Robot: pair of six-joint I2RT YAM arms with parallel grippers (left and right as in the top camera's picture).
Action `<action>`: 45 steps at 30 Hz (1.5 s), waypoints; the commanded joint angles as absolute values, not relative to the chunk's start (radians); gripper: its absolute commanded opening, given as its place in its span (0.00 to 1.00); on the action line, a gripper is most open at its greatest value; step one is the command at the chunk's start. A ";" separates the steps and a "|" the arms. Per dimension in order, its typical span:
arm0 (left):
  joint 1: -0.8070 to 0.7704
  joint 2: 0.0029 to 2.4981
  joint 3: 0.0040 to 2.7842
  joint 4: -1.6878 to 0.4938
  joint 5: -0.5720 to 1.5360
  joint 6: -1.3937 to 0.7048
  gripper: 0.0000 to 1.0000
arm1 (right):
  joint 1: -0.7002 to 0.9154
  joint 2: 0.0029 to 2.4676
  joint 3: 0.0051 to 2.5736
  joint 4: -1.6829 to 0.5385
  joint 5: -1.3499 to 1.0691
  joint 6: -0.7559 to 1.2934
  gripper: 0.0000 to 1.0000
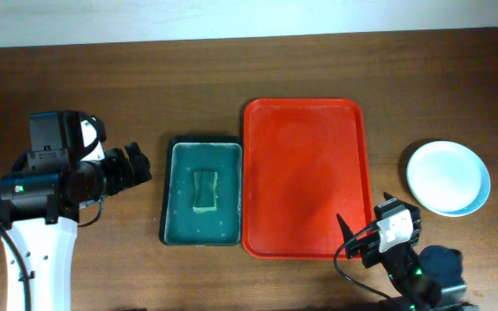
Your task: Clean dirty plates on tray and stack at the side
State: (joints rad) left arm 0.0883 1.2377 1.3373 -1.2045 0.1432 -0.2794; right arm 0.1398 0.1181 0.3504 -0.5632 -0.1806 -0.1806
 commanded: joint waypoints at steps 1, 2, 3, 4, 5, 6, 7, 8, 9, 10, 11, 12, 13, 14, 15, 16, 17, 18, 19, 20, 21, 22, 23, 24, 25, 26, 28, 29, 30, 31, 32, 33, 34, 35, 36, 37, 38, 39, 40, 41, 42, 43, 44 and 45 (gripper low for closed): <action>0.095 1.229 1.344 -1.203 0.150 -0.271 0.99 | 0.134 0.022 0.226 -0.483 -0.172 -0.183 0.98; 0.095 1.229 1.344 -1.203 0.150 -0.271 0.99 | 0.134 0.003 0.178 -0.424 -0.172 -0.183 0.98; 0.095 1.229 1.344 -1.203 0.150 -0.271 0.99 | 0.134 0.003 0.151 -0.381 -0.172 -0.183 0.98; 0.095 1.229 1.344 -1.203 0.150 -0.271 0.99 | 0.134 0.003 0.122 -0.331 -0.172 -0.183 0.98; 0.095 1.229 1.344 -1.203 0.150 -0.271 0.99 | 0.134 0.003 0.091 -0.276 -0.172 -0.183 0.98; 0.095 1.229 1.344 -1.203 0.150 -0.271 0.99 | 0.134 0.003 0.054 -0.170 -0.172 -0.183 0.98; 0.095 1.229 1.344 -1.203 0.150 -0.271 0.99 | 0.134 0.003 0.032 -0.113 -0.172 -0.183 0.98; 0.095 1.229 1.344 -1.203 0.150 -0.271 1.00 | 0.134 0.003 0.004 -0.056 -0.171 -0.183 0.98; 0.095 1.229 1.344 -1.203 0.150 -0.271 0.99 | 0.134 0.003 0.006 -0.062 -0.172 -0.183 0.98; 0.095 1.229 1.344 -1.203 0.150 -0.271 1.00 | 0.134 0.003 0.006 -0.059 -0.171 -0.183 0.98; 0.095 1.229 1.344 -1.203 0.150 -0.271 0.99 | 0.134 0.003 0.006 -0.062 -0.171 -0.183 0.98; 0.095 1.229 1.344 -1.203 0.150 -0.271 0.99 | 0.135 0.003 0.006 -0.062 -0.171 -0.183 0.98; 0.095 1.229 1.344 -1.202 0.150 -0.271 0.99 | 0.135 0.003 0.006 -0.062 -0.171 -0.183 0.98; 0.095 1.229 1.344 -1.203 0.150 -0.271 0.99 | 0.135 0.003 0.006 -0.062 -0.171 -0.183 0.98; 0.095 1.229 1.344 -1.203 0.150 -0.271 0.99 | 0.135 0.003 0.006 -0.062 -0.171 -0.183 0.98; 0.095 1.229 1.344 -1.203 0.150 -0.271 1.00 | 0.135 0.004 0.006 -0.062 -0.171 -0.183 0.98; 0.095 1.229 1.344 -1.203 0.150 -0.271 0.99 | 0.135 0.004 0.006 -0.062 -0.171 -0.183 0.98; 0.095 1.229 1.344 -1.203 0.150 -0.271 0.99 | 0.135 0.004 0.006 -0.062 -0.171 -0.183 0.98; 0.095 1.229 1.344 -1.203 0.150 -0.271 1.00 | 0.135 0.004 0.006 -0.062 -0.171 -0.183 0.98; 0.095 1.229 1.344 -1.203 0.150 -0.271 0.99 | 0.135 0.004 0.006 -0.062 -0.171 -0.183 0.98; 0.094 1.229 1.344 -1.203 0.150 -0.271 0.99 | 0.135 0.004 0.006 -0.062 -0.171 -0.183 0.98; 0.091 1.228 1.343 -1.203 0.150 -0.271 0.99 | 0.135 0.004 0.006 -0.062 -0.171 -0.183 0.98; 0.088 1.224 1.343 -1.203 0.150 -0.271 0.99 | 0.135 0.004 0.006 -0.062 -0.171 -0.183 0.98; 0.088 1.224 1.343 -1.202 0.150 -0.271 0.99 | 0.135 0.004 0.006 -0.062 -0.171 -0.183 0.98; 0.089 1.224 1.343 -1.203 0.150 -0.271 0.99 | 0.135 0.003 0.006 -0.062 -0.171 -0.183 0.98; 0.083 1.224 1.341 -1.203 0.150 -0.271 0.99 | 0.135 0.003 0.006 -0.062 -0.171 -0.183 0.98; 0.053 1.206 1.324 -1.197 0.129 -0.271 1.00 | 0.135 0.004 0.006 -0.062 -0.171 -0.183 0.98; 0.018 1.173 1.293 -1.150 0.082 -0.271 0.99 | 0.135 0.003 0.006 -0.062 -0.171 -0.183 0.98; -0.005 1.142 1.261 -1.095 0.064 -0.271 0.99 | 0.135 0.004 0.006 -0.062 -0.171 -0.183 0.98; -0.044 1.079 1.188 -0.975 0.039 -0.270 0.99 | 0.135 0.003 0.006 -0.062 -0.171 -0.183 0.98; -0.068 1.023 1.120 -0.872 0.036 -0.253 0.99 | 0.135 0.003 0.006 -0.062 -0.171 -0.183 0.98; -0.083 0.970 1.055 -0.788 0.036 -0.241 0.99 | 0.135 0.004 0.006 -0.062 -0.171 -0.183 0.98; -0.098 0.896 0.963 -0.687 0.037 -0.236 0.99 | 0.135 0.004 0.006 -0.062 -0.171 -0.183 0.98; -0.103 0.839 0.895 -0.624 0.040 -0.237 0.99 | 0.135 0.003 0.006 -0.062 -0.171 -0.183 0.98; -0.102 0.752 0.799 -0.546 0.065 -0.236 0.99 | 0.135 0.003 0.006 -0.062 -0.171 -0.183 0.98; -0.097 0.686 0.733 -0.503 0.076 -0.236 0.99 | 0.135 0.004 0.006 -0.062 -0.171 -0.183 0.98; -0.091 0.627 0.678 -0.476 0.083 -0.236 0.99 | 0.135 0.004 0.006 -0.062 -0.171 -0.183 0.98; -0.089 0.571 0.628 -0.461 0.083 -0.236 0.99 | 0.135 0.003 0.006 -0.062 -0.171 -0.183 0.98; -0.089 0.521 0.590 -0.455 0.083 -0.228 1.00 | 0.135 0.003 0.006 -0.062 -0.171 -0.183 0.98; -0.089 0.458 0.546 -0.444 0.082 -0.207 0.99 | 0.135 0.004 0.006 -0.062 -0.171 -0.183 0.98; -0.089 0.411 0.514 -0.429 0.083 -0.188 0.99 | 0.135 0.004 0.006 -0.062 -0.171 -0.183 0.98; -0.089 0.369 0.487 -0.416 0.082 -0.177 0.99 | 0.135 0.004 0.006 -0.062 -0.171 -0.183 0.98; -0.084 0.307 0.450 -0.403 0.083 -0.162 0.99 | 0.135 0.004 0.006 -0.062 -0.171 -0.183 0.98; -0.078 0.268 0.428 -0.395 0.083 -0.162 0.99 | 0.135 0.004 0.006 -0.062 -0.171 -0.183 0.98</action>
